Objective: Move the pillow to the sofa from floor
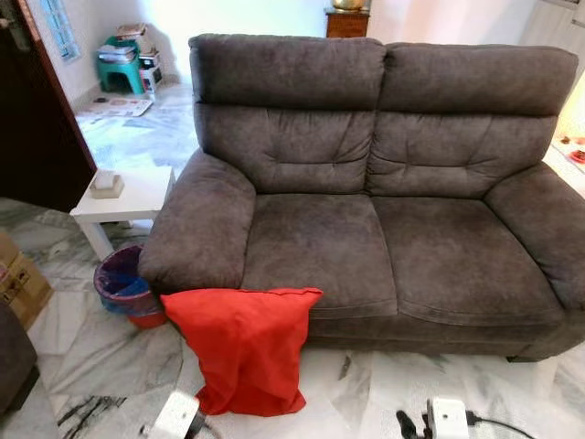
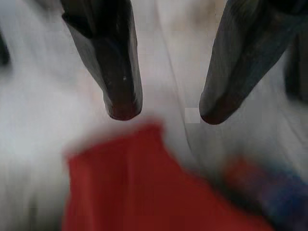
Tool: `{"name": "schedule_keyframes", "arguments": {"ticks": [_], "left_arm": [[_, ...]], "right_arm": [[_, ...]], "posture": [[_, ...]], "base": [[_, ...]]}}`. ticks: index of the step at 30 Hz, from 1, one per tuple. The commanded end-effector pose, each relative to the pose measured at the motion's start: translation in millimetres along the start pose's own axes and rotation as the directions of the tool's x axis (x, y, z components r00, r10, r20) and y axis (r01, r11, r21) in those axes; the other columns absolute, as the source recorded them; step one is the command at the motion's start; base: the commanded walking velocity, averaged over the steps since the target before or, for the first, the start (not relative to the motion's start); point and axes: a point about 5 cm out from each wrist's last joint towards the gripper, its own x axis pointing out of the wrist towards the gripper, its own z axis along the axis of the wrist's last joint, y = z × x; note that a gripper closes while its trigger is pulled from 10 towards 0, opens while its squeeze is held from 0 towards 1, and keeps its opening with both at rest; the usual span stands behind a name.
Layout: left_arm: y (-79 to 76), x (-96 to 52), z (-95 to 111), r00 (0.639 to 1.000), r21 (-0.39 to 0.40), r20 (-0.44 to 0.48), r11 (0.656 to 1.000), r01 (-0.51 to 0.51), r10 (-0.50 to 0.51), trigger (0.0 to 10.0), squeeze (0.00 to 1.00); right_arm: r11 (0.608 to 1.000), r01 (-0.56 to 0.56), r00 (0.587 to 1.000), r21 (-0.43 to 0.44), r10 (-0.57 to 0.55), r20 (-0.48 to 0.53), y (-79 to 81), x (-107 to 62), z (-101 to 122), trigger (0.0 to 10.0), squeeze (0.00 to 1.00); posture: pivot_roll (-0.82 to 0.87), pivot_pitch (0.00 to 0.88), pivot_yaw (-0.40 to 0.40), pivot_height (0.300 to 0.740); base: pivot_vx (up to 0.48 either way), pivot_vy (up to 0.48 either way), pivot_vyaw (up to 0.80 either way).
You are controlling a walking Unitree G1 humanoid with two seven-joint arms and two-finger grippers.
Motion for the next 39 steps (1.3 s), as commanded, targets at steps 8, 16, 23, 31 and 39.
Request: {"name": "schedule_keyframes", "arguments": {"ticks": [8, 16, 23, 31, 39], "left_arm": [[26.2, -22.4, 21.2, 0.954, 0.01, 0.283, 0.994, -0.108, 0.101, 10.0, 0.0], [45.1, -43.7, 0.0, 0.96, -0.08, 0.178, 0.975, -0.206, 0.217, 10.0, 0.0], [39.4, -43.8, -51.1, 0.976, -0.183, -0.16, 0.968, -0.174, 0.145, 10.0, 0.0], [27.1, -58.1, -92.9, 0.879, -0.121, -0.476, 0.992, -0.026, -0.035, 10.0, 0.0], [13.3, -48.7, -84.7, 0.886, -0.144, -0.458, 0.99, 0.01, -0.076, 10.0, 0.0]], "right_arm": [[0.995, 0.098, 0.943, 0.029, -0.102, 0.317, -25.4, -15.1, 39.0, 10.0, 0.0], [0.967, 0.215, 0.959, 0.134, -0.235, 0.158, -42.6, -45.3, -14.3, 10.0, 0.0], [0.96, 0.243, 0.97, 0.142, -0.235, -0.07, -32.1, -42.0, -45.8, 10.0, 0.0], [0.943, 0.324, 0.887, 0.077, -0.274, -0.37, -36.4, -64.5, -91.2, 10.0, 0.0], [0.952, 0.295, 0.908, 0.077, -0.254, -0.334, -27.5, -53.9, -82.8, 10.0, 0.0]], "posture": [[-0.06, 0.0, -0.001, 0.74], [-0.04, 0.0, 0.016, 0.74], [-0.04, 0.0, 0.02, 0.74], [-0.03, 0.0, 0.025, 0.74], [-0.04, 0.0, 0.021, 0.74]], "base": [[0.0, 0.0, 0.0], [0.0, 0.0, 0.0], [0.0, 0.0, 0.0], [0.0, 0.0, 0.0], [0.0, 0.0, 0.1]]}}
